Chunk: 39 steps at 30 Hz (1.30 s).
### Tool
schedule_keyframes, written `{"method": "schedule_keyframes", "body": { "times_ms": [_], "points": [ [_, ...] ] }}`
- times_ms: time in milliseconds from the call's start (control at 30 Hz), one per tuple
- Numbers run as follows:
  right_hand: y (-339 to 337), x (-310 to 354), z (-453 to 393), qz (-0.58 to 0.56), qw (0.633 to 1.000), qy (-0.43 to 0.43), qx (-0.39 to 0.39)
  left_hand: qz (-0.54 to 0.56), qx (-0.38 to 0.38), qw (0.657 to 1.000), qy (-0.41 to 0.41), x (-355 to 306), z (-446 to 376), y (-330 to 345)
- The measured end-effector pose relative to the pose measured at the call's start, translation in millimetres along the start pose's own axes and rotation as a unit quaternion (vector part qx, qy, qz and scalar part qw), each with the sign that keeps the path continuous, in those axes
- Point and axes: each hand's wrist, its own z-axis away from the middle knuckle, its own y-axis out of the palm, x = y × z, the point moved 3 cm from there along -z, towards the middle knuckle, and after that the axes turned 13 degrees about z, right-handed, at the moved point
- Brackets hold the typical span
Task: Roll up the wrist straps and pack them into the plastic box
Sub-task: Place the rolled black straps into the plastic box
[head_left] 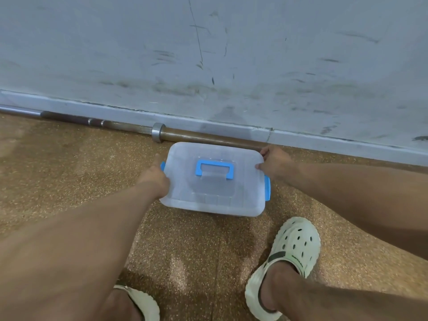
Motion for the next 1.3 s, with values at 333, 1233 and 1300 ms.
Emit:
{"method": "schedule_keyframes", "body": {
  "times_ms": [333,1233,1300],
  "points": [
    [18,-18,20,-0.145,0.957,0.109,0.228,0.282,0.068,0.948,-0.129,19,5,3],
    [18,0,34,-0.140,0.967,0.139,0.164,0.155,0.026,0.982,-0.107,-1,10,-9],
    [14,1,32,-0.151,0.966,0.143,0.152,0.166,0.032,0.981,-0.089,-11,13,-8]
  ]
}}
